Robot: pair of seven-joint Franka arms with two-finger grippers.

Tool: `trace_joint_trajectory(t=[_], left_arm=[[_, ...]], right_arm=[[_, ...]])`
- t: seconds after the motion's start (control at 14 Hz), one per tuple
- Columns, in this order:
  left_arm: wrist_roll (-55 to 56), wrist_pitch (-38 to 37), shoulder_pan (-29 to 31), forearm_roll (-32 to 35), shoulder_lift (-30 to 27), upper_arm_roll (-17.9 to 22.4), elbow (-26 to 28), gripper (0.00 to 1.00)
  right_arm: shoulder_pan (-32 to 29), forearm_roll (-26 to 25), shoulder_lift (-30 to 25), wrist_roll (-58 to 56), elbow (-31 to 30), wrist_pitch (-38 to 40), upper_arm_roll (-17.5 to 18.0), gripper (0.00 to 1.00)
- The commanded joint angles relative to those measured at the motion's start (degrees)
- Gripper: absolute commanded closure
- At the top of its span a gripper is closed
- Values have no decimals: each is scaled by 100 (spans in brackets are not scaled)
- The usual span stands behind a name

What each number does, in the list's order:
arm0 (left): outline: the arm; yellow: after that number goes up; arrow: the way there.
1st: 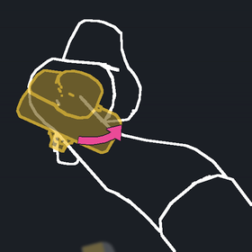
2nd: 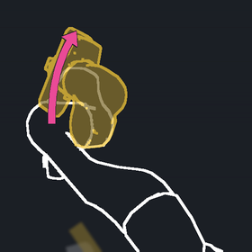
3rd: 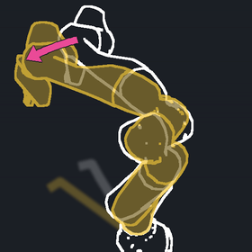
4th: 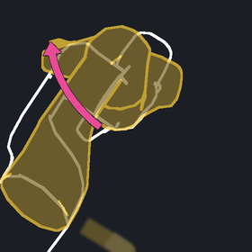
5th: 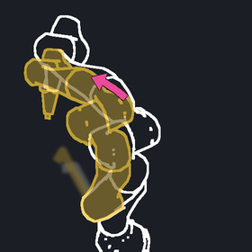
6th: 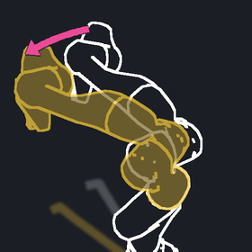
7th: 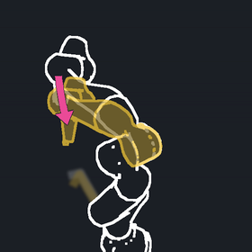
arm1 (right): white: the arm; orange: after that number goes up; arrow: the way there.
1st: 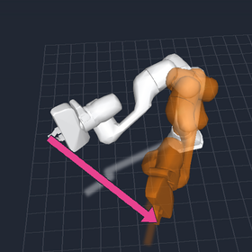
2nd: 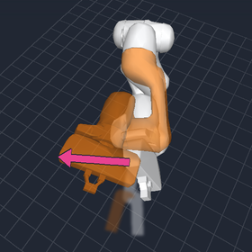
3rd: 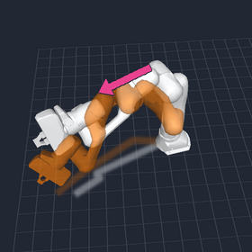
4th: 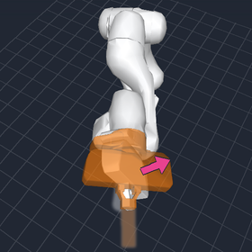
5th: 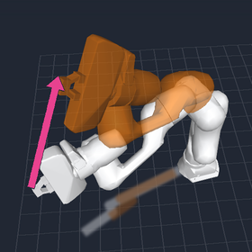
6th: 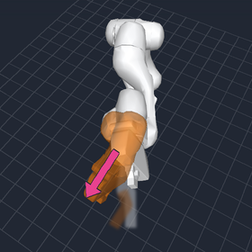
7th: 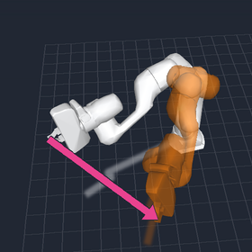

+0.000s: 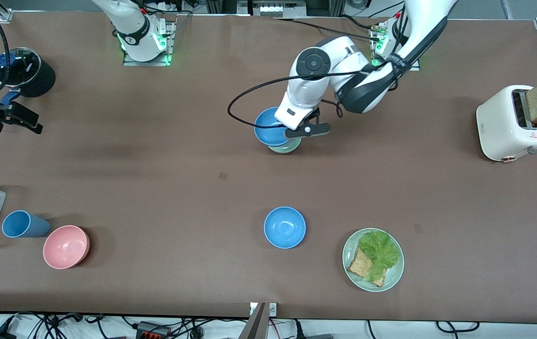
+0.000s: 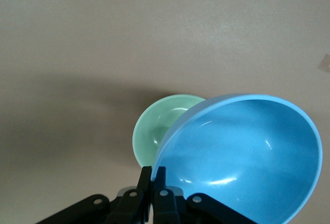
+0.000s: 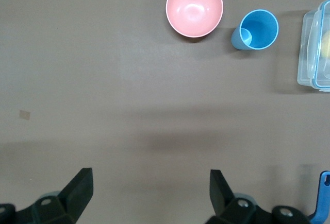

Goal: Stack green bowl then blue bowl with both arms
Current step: 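Lower the blue bowl into the green bowl with the left gripper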

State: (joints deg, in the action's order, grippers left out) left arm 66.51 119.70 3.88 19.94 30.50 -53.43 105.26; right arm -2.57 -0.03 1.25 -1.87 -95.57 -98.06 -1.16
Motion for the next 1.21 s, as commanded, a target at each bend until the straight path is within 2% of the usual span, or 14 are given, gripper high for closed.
trace_joint_trajectory(t=[0.0, 0.21, 0.64, 0.93, 1.0, 1.14], left_arm=[[29, 71, -28, 396, 184, -18, -41, 100], [-15, 80, -28, 930, 246, -18, 204, 100], [2, 150, 7, 968, 298, -36, 539, 100], [-24, 159, -11, 1037, 369, -27, 540, 100], [-15, 150, -10, 1055, 369, -27, 539, 96], [28, 98, 51, 1047, 352, -44, 513, 62]], right_arm=[[-25, -23, -142, -94, -137, -55, 19, 0], [-33, -23, -142, -94, -137, -29, 2, 0], [-33, -32, -160, -103, -146, 33, 2, 0], [-33, -32, -160, -103, -146, 41, 2, 0], [-33, -32, -160, -112, -146, 41, 2, 0], [-33, -32, -160, -103, -146, 41, 2, 0]])
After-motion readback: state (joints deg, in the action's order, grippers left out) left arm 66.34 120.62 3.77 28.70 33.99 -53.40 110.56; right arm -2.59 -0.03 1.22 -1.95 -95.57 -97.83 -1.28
